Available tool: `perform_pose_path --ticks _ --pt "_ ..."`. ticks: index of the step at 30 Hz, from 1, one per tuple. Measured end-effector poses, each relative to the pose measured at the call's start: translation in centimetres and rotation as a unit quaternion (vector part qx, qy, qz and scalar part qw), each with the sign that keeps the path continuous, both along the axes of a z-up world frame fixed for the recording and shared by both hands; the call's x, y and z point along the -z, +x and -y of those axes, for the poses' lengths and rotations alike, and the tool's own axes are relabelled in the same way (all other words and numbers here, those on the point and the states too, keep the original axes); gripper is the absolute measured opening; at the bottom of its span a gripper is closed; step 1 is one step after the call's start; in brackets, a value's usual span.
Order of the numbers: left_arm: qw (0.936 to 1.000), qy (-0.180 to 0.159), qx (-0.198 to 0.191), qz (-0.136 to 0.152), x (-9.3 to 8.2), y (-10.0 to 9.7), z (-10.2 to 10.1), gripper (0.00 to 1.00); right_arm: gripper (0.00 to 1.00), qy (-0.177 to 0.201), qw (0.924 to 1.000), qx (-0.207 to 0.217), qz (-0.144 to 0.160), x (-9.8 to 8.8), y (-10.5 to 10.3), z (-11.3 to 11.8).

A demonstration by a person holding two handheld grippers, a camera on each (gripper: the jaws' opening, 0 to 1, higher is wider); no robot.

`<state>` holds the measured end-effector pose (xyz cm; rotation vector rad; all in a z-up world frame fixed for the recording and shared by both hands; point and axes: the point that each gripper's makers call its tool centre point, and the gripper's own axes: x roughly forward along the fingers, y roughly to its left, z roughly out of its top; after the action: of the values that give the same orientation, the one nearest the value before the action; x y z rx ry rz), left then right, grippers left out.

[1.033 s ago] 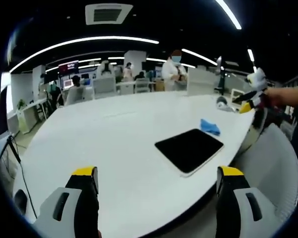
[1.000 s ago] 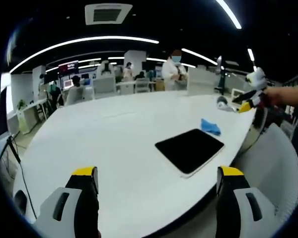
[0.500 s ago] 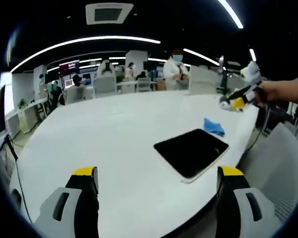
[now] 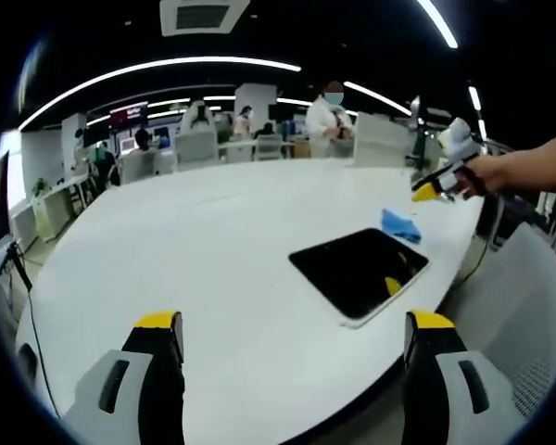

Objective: Wipe the mirror surface with the cleaning cloth until all visible marks leave the cleaned area.

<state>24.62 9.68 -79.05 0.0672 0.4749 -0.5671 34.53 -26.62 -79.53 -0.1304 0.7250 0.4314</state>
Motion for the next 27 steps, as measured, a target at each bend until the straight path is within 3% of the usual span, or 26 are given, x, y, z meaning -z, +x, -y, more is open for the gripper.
perform_pose_path --ticks 2,4,5,7,9,11,13,16,20,23,27 --pt "1.0000 0.003 -0.003 0.000 -0.3 0.0 0.0 0.99 0.68 0.002 1.0000 0.003 -0.007 1.2 0.3 0.2" --pt "0.9990 0.041 -0.002 0.019 -0.9 0.4 -0.4 0.99 0.63 -0.003 0.9999 0.005 -0.012 2.3 0.5 0.5" --pt "0.9980 0.063 -0.007 0.002 -0.6 0.1 -0.8 0.99 0.60 -0.012 0.9997 0.010 -0.017 3.0 0.6 0.8" --pt "0.9996 0.027 -0.005 0.000 -1.5 0.0 0.0 0.95 0.55 -0.015 0.9996 0.010 -0.021 3.7 0.9 1.0" --pt "0.9999 0.014 0.003 0.006 -2.1 -0.2 0.7 0.97 0.47 -0.011 0.9994 0.013 -0.031 4.4 0.9 1.0" --pt "0.9993 0.031 0.014 0.011 -1.7 -0.5 0.9 0.98 0.44 -0.016 0.9990 0.017 -0.038 5.2 1.2 1.3" --pt "0.9994 0.033 0.012 -0.004 -0.9 -0.7 0.8 0.97 0.40 -0.011 0.9986 0.024 -0.046 5.5 1.1 1.2" --pt "0.9996 0.026 0.003 -0.004 -0.9 -0.9 0.7 0.97 0.28 -0.014 0.9984 0.025 -0.049 5.8 0.9 0.8" --pt "0.9991 0.043 0.002 -0.005 0.2 -1.2 0.4 0.95 0.24 -0.035 0.9969 0.023 -0.066 7.1 0.2 1.0" --pt "0.9989 0.044 -0.001 -0.015 0.6 -1.4 -0.3 0.95 0.14 -0.043 0.9963 0.032 -0.067 7.8 0.0 1.4" --pt "0.9978 0.066 0.005 0.000 0.5 -1.4 -0.3 0.95 0.06 -0.052 0.9947 0.057 -0.068 7.8 -0.1 2.3"
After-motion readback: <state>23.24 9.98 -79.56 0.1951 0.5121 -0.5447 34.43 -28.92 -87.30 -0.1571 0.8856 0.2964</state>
